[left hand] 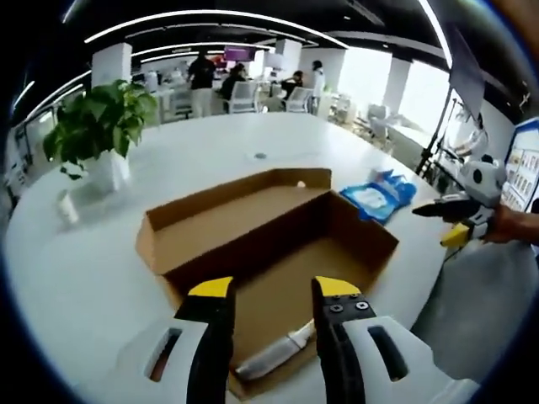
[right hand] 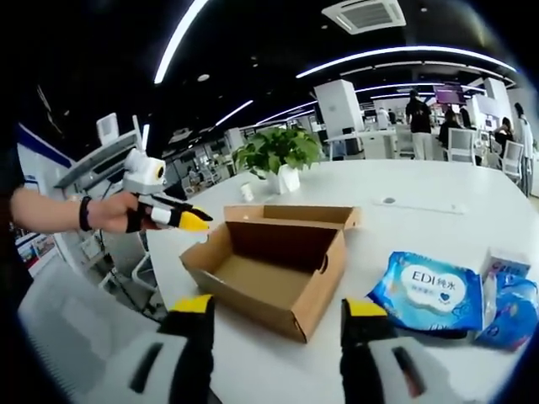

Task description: Operate the shoe box by opening the lid, removing the specified soft item, and placing it in the target area until the item is outside and the box remains undamaged.

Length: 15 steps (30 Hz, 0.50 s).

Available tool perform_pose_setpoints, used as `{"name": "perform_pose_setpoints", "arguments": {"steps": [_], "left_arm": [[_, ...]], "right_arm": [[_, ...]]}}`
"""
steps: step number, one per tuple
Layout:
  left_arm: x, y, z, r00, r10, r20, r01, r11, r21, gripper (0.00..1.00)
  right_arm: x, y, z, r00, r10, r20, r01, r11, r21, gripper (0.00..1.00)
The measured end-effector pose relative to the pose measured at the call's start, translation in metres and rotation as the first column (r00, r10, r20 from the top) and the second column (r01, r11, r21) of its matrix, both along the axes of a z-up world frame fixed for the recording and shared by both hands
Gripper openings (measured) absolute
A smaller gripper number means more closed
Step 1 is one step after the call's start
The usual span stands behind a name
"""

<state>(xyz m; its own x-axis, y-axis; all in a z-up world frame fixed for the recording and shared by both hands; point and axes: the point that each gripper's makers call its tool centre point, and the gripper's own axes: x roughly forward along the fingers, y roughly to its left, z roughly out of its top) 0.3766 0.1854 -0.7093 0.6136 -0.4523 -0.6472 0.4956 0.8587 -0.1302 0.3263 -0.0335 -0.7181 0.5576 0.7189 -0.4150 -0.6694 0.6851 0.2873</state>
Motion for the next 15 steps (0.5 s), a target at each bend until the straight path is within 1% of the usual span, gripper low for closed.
{"name": "perform_pose_setpoints", "arguments": {"steps": [2, 5, 8, 11, 15], "left_arm": [[-0.001, 0.001, -0.003, 0.999, -0.032, -0.012, 0.033, 0.999, 0.027, 0.37], [-0.002, 0.004, -0.010, 0.995, -0.089, -0.036, 0.092, 0.992, 0.084, 0.37], [-0.002, 0.008, -0.019, 0.991, -0.120, -0.063, 0.127, 0.984, 0.122, 0.37], [-0.003, 0.011, -0.026, 0.982, -0.161, -0.094, 0.174, 0.973, 0.148, 0.39], [-0.006, 0.016, -0.035, 0.962, -0.235, -0.140, 0.261, 0.941, 0.217, 0.39]], "right_arm": [[-0.001, 0.000, 0.001, 1.000, 0.000, 0.000, 0.000, 1.000, 0.003, 0.60], [-0.001, 0.000, 0.002, 1.000, -0.001, 0.001, 0.001, 1.000, 0.003, 0.60], [-0.001, -0.002, 0.002, 1.000, -0.004, -0.001, 0.004, 1.000, 0.000, 0.60], [-0.001, -0.003, 0.003, 1.000, -0.008, 0.002, 0.007, 1.000, 0.000, 0.60], [-0.001, -0.004, 0.003, 1.000, -0.006, 0.003, 0.006, 1.000, -0.005, 0.60]]}}
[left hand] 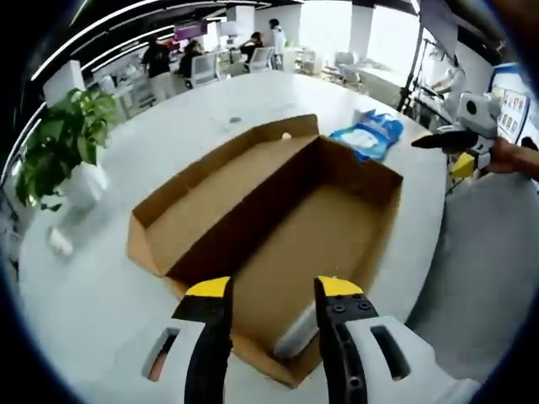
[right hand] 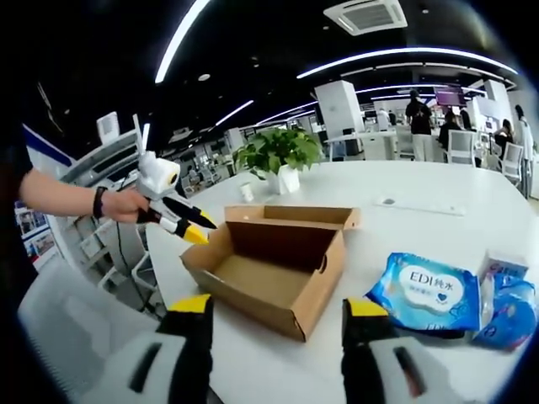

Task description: Operate the shoe box by opening the lid, removing the specified soft item, and placing it in the target area until the item is outside and the box remains undamaged.

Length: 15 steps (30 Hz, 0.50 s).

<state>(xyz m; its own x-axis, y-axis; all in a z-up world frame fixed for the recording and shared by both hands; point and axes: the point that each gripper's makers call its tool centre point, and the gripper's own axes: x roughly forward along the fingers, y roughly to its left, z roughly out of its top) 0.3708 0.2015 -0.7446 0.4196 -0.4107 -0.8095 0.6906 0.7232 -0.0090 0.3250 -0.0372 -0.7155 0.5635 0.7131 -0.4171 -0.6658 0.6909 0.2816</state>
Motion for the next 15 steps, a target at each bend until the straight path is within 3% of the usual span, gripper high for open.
{"name": "perform_pose_setpoints", "arguments": {"steps": [2, 6, 10, 15], "left_arm": [[0.002, 0.002, -0.003, 1.000, -0.014, -0.010, 0.014, 1.000, 0.014, 0.39], [0.008, -0.001, -0.003, 0.999, -0.012, -0.038, 0.012, 1.000, -0.021, 0.39], [0.006, 0.002, -0.013, 0.992, -0.102, -0.071, 0.106, 0.993, 0.054, 0.39], [0.000, -0.003, -0.025, 0.979, -0.168, -0.119, 0.177, 0.981, 0.073, 0.40]], "right_arm": [[0.000, 0.000, 0.000, 1.000, 0.000, 0.000, 0.000, 1.000, 0.002, 0.60], [0.000, 0.000, 0.000, 1.000, -0.001, 0.001, 0.001, 1.000, 0.001, 0.60], [0.001, -0.001, 0.000, 1.000, -0.003, 0.001, 0.003, 1.000, 0.002, 0.60], [0.001, -0.003, 0.000, 1.000, -0.006, 0.002, 0.006, 1.000, 0.002, 0.61]]}}
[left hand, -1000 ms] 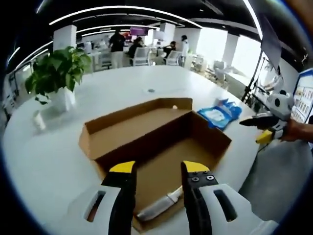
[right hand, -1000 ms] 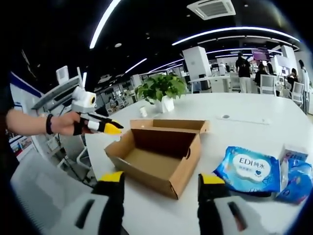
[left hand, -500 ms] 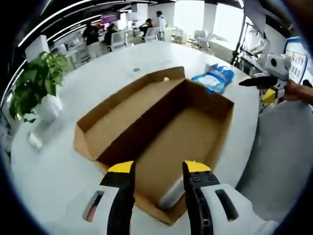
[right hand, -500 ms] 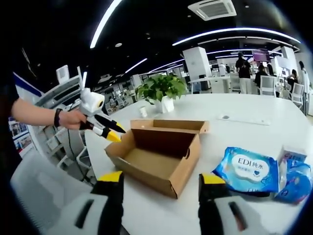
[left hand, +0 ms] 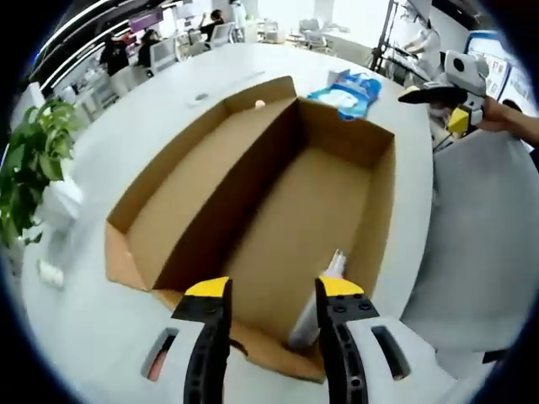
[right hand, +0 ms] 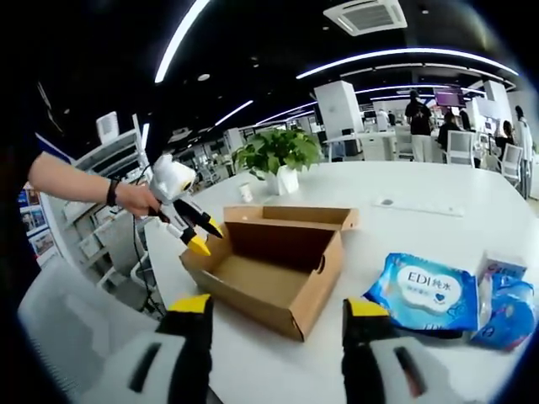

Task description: Operate the shoe box by opening the lid, removing the specified soft item, and placing it in the target area until the item is outside and the box remains undamaged.

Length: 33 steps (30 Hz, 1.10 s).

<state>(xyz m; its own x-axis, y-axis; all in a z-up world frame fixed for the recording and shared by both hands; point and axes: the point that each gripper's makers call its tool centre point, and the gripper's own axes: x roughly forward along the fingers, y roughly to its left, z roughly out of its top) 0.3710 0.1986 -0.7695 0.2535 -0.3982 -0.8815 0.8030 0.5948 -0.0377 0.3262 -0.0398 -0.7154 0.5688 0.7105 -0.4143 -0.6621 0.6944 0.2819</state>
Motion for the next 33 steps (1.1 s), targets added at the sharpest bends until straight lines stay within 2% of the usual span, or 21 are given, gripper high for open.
{"name": "perform_pose_setpoints", "arguments": {"steps": [3, 6, 11, 17, 22, 29, 33], "left_arm": [[-0.007, -0.004, -0.007, 0.998, -0.050, -0.036, 0.050, 0.999, 0.012, 0.41], [-0.013, -0.004, -0.016, 0.992, -0.107, -0.061, 0.111, 0.992, 0.054, 0.41], [-0.021, -0.008, -0.026, 0.979, -0.177, -0.101, 0.184, 0.980, 0.072, 0.41], [-0.021, -0.006, -0.033, 0.972, -0.197, -0.129, 0.209, 0.974, 0.084, 0.41], [-0.024, -0.005, -0.042, 0.959, -0.238, -0.156, 0.257, 0.960, 0.114, 0.42], [-0.026, -0.009, -0.049, 0.944, -0.276, -0.178, 0.299, 0.947, 0.116, 0.42], [-0.021, -0.007, -0.048, 0.943, -0.286, -0.168, 0.308, 0.943, 0.126, 0.45]], "right_arm": [[0.000, -0.001, -0.001, 1.000, -0.003, -0.001, 0.003, 1.000, -0.004, 0.61], [0.001, -0.002, 0.000, 1.000, -0.003, 0.000, 0.003, 1.000, -0.003, 0.61], [0.001, -0.002, 0.000, 1.000, -0.002, 0.002, 0.002, 1.000, -0.007, 0.61], [-0.001, 0.000, -0.002, 1.000, 0.009, 0.002, -0.009, 1.000, -0.018, 0.62], [-0.001, 0.000, -0.004, 1.000, 0.010, 0.000, -0.010, 1.000, -0.022, 0.62], [0.000, -0.002, -0.005, 1.000, 0.002, -0.003, -0.002, 1.000, -0.023, 0.62], [0.000, -0.002, -0.005, 1.000, 0.002, -0.005, -0.002, 1.000, -0.024, 0.62]]}}
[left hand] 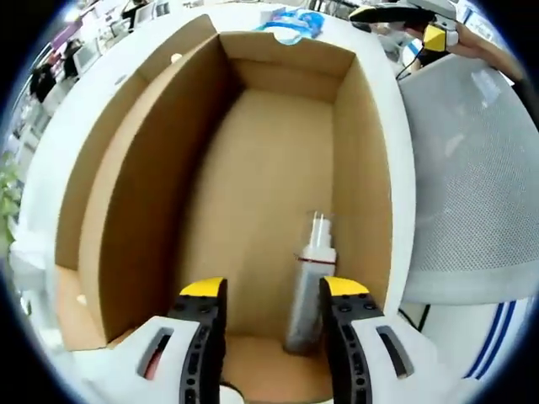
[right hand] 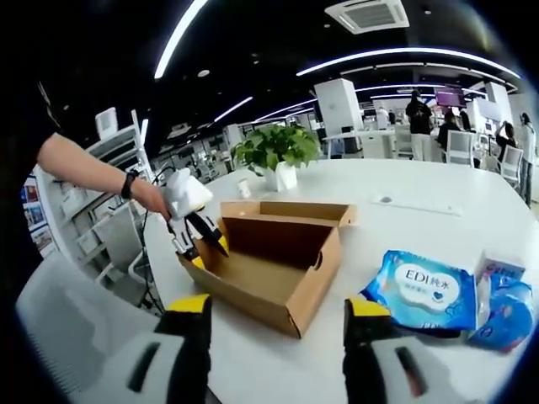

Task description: Operate the shoe box by opening the lid, removing the specified soft item, and placing it in the target area until the item is outside and the box remains undamaged.

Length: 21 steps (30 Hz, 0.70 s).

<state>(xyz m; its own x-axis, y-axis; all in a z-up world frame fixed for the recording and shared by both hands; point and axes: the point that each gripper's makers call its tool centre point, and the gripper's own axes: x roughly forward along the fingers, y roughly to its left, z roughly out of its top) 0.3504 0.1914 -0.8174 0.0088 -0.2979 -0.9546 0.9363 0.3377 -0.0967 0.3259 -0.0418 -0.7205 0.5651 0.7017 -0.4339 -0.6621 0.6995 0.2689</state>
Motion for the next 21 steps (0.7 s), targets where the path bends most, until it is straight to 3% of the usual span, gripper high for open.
{"name": "perform_pose_setpoints", "arguments": {"steps": [4, 6, 12, 21], "left_arm": [[0.005, 0.001, 0.001, 1.000, 0.005, 0.018, -0.005, 1.000, 0.003, 0.46], [0.009, 0.006, 0.001, 0.999, -0.009, 0.042, 0.008, 1.000, 0.023, 0.41], [0.001, 0.001, 0.004, 1.000, -0.017, 0.013, 0.017, 1.000, -0.007, 0.45], [-0.001, 0.004, 0.001, 0.998, -0.061, 0.018, 0.060, 0.998, 0.036, 0.47]], "right_arm": [[0.000, 0.000, -0.001, 1.000, 0.002, -0.003, -0.002, 1.000, -0.003, 0.62], [0.000, 0.000, -0.001, 1.000, 0.003, -0.003, -0.003, 1.000, -0.002, 0.62], [-0.001, 0.001, -0.001, 1.000, 0.005, -0.005, -0.005, 1.000, -0.002, 0.62], [-0.003, 0.003, -0.005, 1.000, 0.018, -0.011, -0.018, 1.000, -0.014, 0.62]]}}
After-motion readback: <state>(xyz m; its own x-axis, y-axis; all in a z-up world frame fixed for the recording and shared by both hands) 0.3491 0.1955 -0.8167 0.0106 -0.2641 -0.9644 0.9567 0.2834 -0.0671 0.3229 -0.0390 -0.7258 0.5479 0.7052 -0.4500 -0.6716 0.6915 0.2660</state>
